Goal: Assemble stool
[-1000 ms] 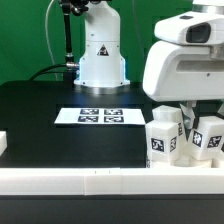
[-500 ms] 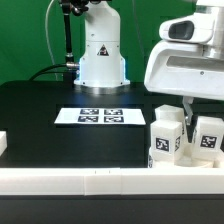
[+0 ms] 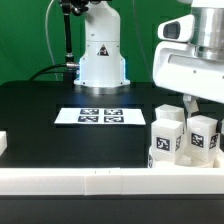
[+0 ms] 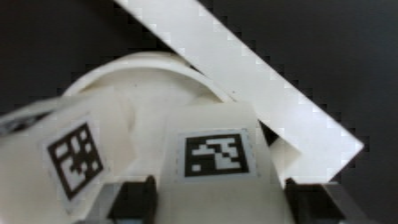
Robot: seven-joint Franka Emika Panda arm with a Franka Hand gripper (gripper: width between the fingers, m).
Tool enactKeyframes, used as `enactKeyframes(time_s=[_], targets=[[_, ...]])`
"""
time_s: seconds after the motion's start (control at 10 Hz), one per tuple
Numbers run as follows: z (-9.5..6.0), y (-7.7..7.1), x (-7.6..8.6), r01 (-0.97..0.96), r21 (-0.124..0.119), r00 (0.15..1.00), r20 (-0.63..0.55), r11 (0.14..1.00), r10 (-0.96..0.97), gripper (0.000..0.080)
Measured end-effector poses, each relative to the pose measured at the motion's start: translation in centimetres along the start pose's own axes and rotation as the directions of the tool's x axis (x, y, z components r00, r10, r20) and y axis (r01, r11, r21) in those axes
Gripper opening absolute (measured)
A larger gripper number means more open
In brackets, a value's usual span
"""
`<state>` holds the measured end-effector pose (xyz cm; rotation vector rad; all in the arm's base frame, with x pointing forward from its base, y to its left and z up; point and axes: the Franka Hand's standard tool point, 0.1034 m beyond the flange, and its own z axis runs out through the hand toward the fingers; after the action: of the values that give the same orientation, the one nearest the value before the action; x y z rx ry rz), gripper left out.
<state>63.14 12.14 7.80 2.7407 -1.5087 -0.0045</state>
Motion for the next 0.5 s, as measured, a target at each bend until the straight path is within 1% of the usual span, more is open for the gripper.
enactKeyframes(time_s=[0.1,0.2,0.3,0.5], targets=[[0.00,0.00,0.02,-0.087,0.000,0.996,0.000,0.996,0.087,0.0341],[0.00,-0.01,0.01,-0.115,0.001,0.993,0.001,0.993,0.115,0.0341],[0.00,-0.03,0.00,-0.204,0.003,0.979,0.006,0.979,0.204,0.0341],[0.01,-0.05,0.01,-0.289,0.003,0.957,0.008,0.957,0.289,0.0341]])
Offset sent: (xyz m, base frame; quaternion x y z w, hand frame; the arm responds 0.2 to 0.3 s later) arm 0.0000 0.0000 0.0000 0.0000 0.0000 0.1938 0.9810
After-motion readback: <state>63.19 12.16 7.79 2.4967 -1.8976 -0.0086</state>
